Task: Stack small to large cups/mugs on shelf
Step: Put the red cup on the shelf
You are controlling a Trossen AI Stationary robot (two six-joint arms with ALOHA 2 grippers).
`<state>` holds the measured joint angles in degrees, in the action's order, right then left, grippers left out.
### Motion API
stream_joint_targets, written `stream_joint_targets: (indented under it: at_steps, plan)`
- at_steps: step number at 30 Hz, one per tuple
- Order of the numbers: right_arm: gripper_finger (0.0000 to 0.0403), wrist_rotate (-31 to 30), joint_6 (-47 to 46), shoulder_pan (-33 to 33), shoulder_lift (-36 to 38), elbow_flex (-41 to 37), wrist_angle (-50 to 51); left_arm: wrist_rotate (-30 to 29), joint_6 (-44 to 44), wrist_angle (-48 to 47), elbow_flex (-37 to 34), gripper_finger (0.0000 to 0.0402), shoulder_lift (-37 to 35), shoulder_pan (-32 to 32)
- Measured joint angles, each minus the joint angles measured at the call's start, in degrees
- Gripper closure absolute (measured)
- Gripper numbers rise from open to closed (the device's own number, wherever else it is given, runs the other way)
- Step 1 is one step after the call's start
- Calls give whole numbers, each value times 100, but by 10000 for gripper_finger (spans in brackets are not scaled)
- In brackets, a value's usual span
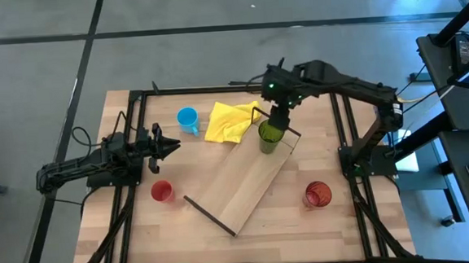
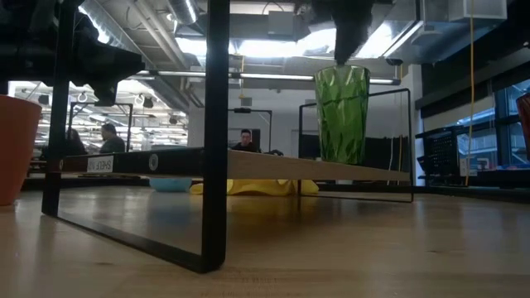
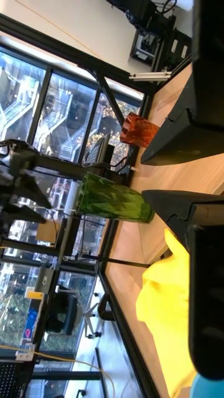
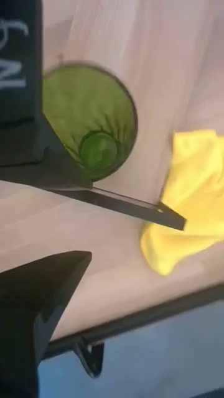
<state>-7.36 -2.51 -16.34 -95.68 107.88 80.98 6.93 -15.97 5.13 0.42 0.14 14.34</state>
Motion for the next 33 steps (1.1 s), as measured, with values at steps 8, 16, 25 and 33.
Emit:
stream_joint_targets:
  at_steps: [8, 16, 25, 33]
  plan:
    - [231, 1154, 449, 545, 586, 812, 842, -1, 0, 0, 0, 333, 0, 0]
    - [231, 868, -151, 1338, 1567, 812, 620, -20, 0, 0, 0, 333, 0, 0]
    - [231, 817, -1595, 1992, 2214, 682, 888, -29, 0, 0, 0, 333, 0, -1]
    - [231, 709, -2925, 2649, 3025, -1067, 911, -29, 0, 0, 1, 333, 2, -1]
